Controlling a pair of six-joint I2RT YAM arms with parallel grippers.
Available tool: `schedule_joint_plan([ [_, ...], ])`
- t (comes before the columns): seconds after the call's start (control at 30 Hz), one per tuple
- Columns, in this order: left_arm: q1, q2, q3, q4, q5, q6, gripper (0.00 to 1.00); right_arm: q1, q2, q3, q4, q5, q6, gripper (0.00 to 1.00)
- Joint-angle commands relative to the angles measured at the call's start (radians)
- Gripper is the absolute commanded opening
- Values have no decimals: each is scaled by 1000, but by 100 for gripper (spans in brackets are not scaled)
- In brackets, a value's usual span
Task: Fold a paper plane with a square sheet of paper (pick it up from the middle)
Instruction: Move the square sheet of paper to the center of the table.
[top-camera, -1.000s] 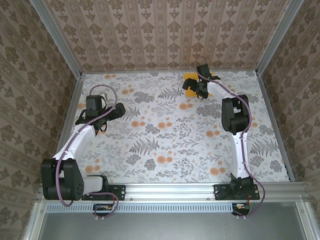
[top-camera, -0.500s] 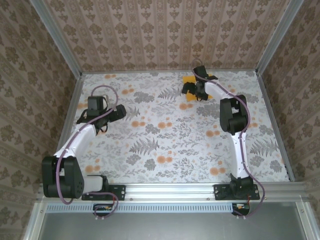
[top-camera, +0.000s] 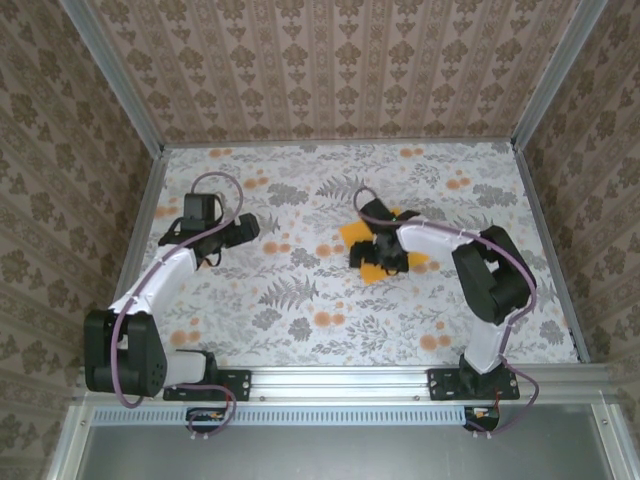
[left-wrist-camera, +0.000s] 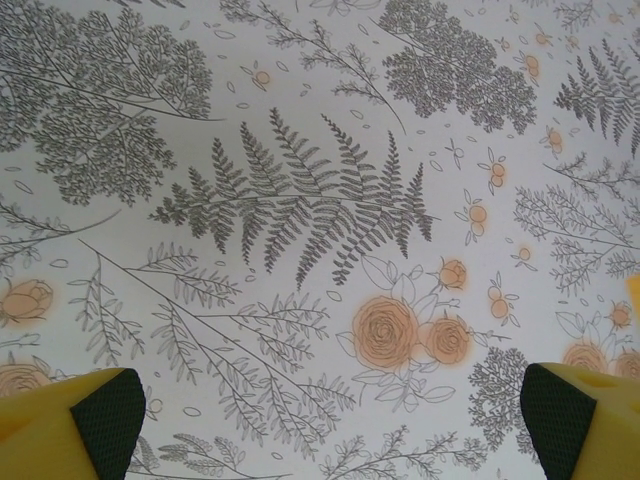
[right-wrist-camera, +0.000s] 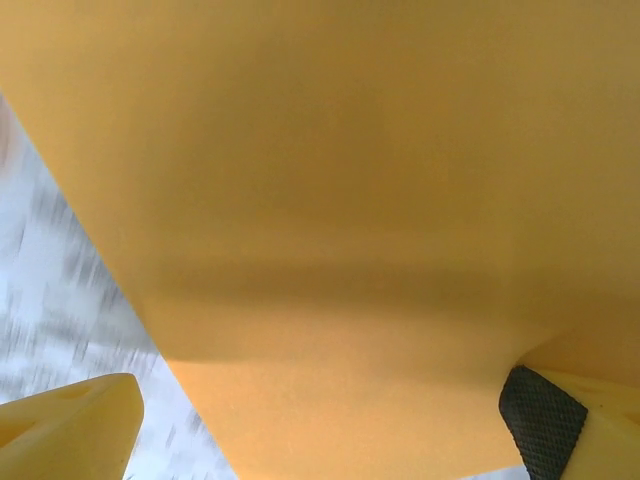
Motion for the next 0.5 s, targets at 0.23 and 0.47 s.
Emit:
schedule_joint_plan([
  [0.23,-88,8,-74,36,5,-116,100,20,-10,235,-278,141,-196,100],
  [0.47,-160,49,-84,72,5,-153,100,10,168,386,-415,134,-478,100],
])
